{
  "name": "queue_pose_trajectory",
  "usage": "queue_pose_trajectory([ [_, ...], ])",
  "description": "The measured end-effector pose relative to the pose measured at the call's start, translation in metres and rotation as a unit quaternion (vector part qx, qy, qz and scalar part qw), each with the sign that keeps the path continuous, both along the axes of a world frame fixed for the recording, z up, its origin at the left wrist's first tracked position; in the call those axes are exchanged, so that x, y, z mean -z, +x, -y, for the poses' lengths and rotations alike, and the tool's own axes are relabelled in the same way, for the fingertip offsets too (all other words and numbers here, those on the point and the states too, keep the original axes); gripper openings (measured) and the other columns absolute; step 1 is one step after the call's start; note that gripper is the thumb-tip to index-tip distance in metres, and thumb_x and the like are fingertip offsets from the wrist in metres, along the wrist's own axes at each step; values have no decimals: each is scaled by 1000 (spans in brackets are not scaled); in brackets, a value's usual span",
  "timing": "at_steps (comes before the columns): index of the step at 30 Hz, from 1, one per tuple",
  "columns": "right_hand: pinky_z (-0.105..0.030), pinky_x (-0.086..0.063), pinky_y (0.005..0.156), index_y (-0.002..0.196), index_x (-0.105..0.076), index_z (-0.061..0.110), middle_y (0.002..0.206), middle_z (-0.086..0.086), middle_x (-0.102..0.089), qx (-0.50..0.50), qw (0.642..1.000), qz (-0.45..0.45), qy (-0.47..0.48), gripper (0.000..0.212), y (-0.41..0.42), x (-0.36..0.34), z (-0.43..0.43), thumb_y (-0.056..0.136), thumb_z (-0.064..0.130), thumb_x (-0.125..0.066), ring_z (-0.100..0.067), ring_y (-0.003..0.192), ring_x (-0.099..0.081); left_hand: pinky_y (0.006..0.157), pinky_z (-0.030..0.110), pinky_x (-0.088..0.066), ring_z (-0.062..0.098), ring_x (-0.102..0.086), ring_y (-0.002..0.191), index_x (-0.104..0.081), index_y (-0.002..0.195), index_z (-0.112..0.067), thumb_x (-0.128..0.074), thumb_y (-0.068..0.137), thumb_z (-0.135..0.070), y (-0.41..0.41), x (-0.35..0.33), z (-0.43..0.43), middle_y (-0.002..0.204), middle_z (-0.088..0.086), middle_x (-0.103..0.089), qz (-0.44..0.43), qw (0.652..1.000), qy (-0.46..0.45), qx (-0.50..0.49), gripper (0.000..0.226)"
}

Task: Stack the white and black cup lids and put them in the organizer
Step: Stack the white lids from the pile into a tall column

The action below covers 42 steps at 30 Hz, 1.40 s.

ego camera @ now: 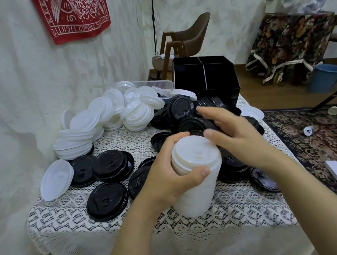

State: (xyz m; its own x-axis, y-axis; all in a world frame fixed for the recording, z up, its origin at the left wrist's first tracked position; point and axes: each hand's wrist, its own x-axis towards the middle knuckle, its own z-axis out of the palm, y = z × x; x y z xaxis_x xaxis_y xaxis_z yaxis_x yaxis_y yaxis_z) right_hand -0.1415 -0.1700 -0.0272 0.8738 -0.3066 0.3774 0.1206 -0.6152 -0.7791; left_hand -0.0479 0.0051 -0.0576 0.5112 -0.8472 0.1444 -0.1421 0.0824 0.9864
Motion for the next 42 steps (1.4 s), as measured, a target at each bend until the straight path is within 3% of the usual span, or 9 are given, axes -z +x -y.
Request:
queue_pose_trajectory([
  [4,-5,-25,102,144,-44,21,145,7,-45,104,991,-22,-77,51,38,-2,25,96,27,-59,5,127,-38,88,25,-50,7,-61,106,-49,122,-40,-79,54,-46,2,0,0,112,-13,-64,5,1000,10,3,75],
  [8,-19,-20,109,151,-31,17,157,1,-30,120,980,-93,-131,60,74,2,46,99,31,-55,-12,143,-28,85,21,-48,5,-61,105,-48,124,-38,-78,54,-46,1,0,0,110,-15,-64,8,1000,10,2,76],
  [13,-28,-19,116,154,-23,14,161,-3,-23,137,975,-118,-126,65,106,5,60,99,31,-53,-18,147,-22,83,20,-48,3,-62,102,-49,122,-39,-77,55,-45,2,1,0,108,-17,-65,16,1000,7,2,73],
  [19,-41,-37,108,144,-42,15,142,-9,-45,163,968,-116,-153,55,117,9,65,94,28,-61,-28,130,-44,82,17,-47,2,-62,100,-49,122,-39,-78,55,-44,2,1,0,106,-17,-65,13,1000,3,8,73],
  [25,-25,-36,92,119,-53,19,130,-2,-48,138,983,-62,-108,35,114,11,57,90,33,-67,-12,112,-46,82,18,-47,3,-62,101,-49,118,-47,-78,56,-45,2,1,0,107,-18,-65,17,1000,6,9,68],
  [32,-26,-37,77,97,-53,21,114,1,-55,116,988,-76,-64,31,120,13,49,83,38,-75,-15,98,-51,84,19,-48,4,-62,102,-50,116,-49,-78,57,-44,3,1,1,107,-17,-64,21,1000,6,10,65],
  [34,-27,-40,76,100,-53,20,111,2,-56,111,989,-77,-58,36,121,13,48,79,36,-78,-16,96,-53,84,18,-47,3,-61,102,-50,116,-49,-77,57,-44,3,1,0,107,-18,-64,22,1000,6,9,65],
  [38,-28,-41,94,116,-51,18,121,4,-51,93,993,-66,-31,49,118,8,45,77,23,-80,-13,111,-50,83,16,-47,1,-61,101,-49,120,-45,-77,57,-45,2,0,-1,107,-20,-63,19,1000,5,11,69],
  [42,-21,-39,90,119,-50,23,128,6,-49,68,996,-49,-22,51,108,0,43,77,14,-77,-11,114,-47,84,18,-47,2,-61,103,-48,121,-41,-78,57,-44,2,0,0,109,-17,-64,11,1000,0,13,71],
])
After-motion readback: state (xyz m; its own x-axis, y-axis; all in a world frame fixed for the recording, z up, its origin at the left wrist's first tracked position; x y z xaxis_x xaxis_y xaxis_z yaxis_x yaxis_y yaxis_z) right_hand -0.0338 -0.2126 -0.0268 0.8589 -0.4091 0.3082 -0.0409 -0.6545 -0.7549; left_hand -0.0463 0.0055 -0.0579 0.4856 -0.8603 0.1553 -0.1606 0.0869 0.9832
